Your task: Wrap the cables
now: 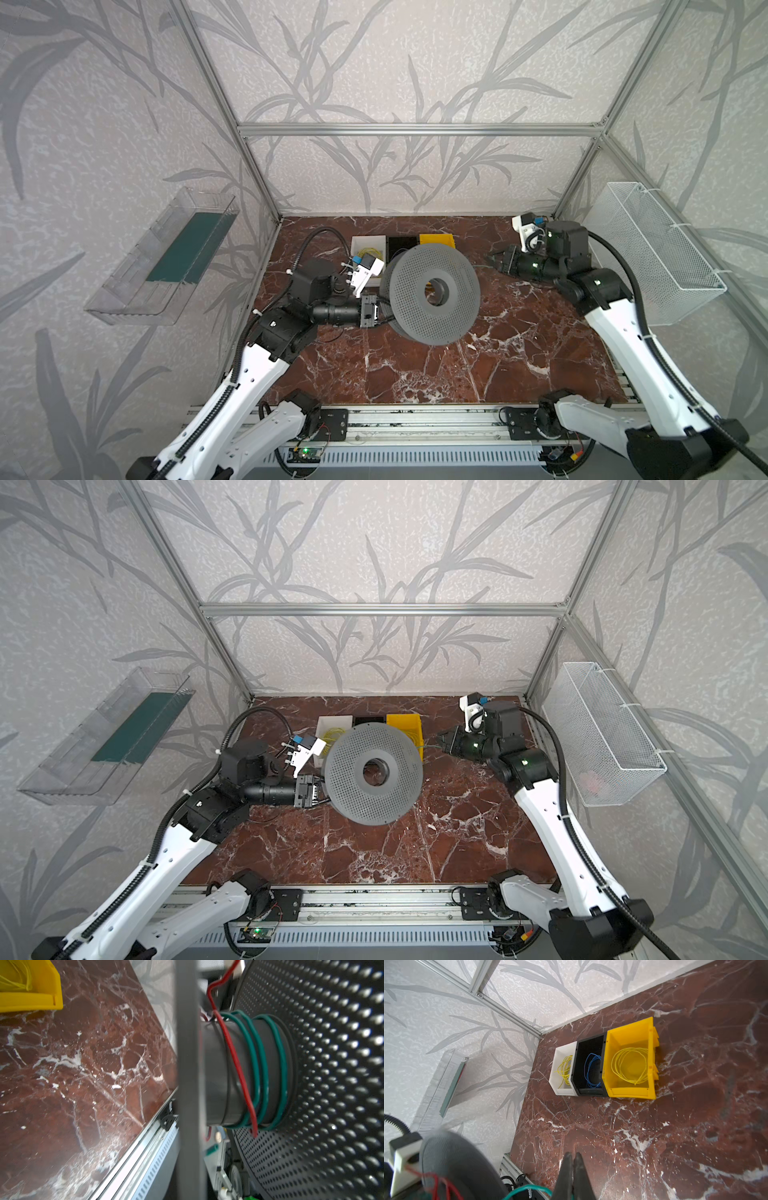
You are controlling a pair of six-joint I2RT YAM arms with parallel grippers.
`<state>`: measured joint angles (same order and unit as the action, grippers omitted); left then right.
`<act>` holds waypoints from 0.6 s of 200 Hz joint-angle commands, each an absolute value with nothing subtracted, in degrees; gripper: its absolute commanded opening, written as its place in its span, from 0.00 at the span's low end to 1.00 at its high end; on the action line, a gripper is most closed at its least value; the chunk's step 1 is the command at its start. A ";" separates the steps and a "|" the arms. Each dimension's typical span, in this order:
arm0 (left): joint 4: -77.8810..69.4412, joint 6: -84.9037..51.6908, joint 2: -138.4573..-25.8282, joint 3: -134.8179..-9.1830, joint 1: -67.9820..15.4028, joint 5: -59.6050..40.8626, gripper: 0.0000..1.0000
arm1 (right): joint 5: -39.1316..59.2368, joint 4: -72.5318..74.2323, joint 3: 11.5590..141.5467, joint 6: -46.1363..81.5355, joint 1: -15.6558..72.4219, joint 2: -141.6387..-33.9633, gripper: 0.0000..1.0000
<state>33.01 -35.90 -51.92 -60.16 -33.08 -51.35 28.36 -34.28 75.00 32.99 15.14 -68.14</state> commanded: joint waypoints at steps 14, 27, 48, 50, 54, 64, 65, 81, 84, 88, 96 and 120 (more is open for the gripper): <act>55.72 -19.56 -60.74 -67.07 -48.53 -24.04 0.00 | 33.78 -37.76 89.66 24.07 14.77 -78.15 0.00; 58.66 -18.72 -65.07 -68.00 -52.24 -15.63 0.00 | 37.10 -37.47 93.08 23.64 15.09 -80.43 0.00; 64.42 -17.87 -73.65 -71.34 -56.56 -1.09 0.00 | 41.72 -38.03 96.17 22.36 17.24 -82.09 0.00; 64.91 -17.85 -74.44 -71.76 -56.81 -0.16 0.00 | 42.03 -38.09 96.25 22.22 17.58 -82.15 0.00; 65.94 -17.92 -76.18 -72.70 -57.22 1.57 0.00 | 43.08 -38.14 96.37 21.80 18.29 -82.25 0.00; 68.49 -18.12 -80.29 -75.49 -57.34 3.61 0.00 | 46.07 -38.80 96.68 20.83 20.32 -82.57 0.00; 68.52 -18.11 -80.57 -75.71 -57.41 3.83 0.00 | 46.28 -38.91 96.68 20.74 20.49 -82.59 0.00; 68.36 -17.63 -84.45 -78.34 -57.66 5.98 0.00 | 47.90 -41.08 96.37 18.52 24.69 -82.46 0.00; 68.03 -17.46 -84.92 -78.66 -57.65 6.26 0.00 | 47.86 -41.46 96.15 18.23 25.53 -82.30 0.00; 67.65 -17.21 -85.63 -79.24 -57.59 6.45 0.00 | 47.64 -41.61 95.48 17.97 26.56 -81.98 0.00; 67.46 -18.18 -86.88 -80.64 -57.66 8.48 0.00 | 47.55 -41.29 93.80 18.27 27.96 -81.09 0.00; 69.06 -24.11 -90.50 -84.54 -55.55 12.94 0.00 | 47.88 -33.32 83.59 24.82 28.87 -75.80 0.00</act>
<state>57.93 -21.10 -86.52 -82.52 -56.93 5.45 42.00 -42.92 88.88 20.03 28.03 -82.46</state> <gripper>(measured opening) 0.058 0.048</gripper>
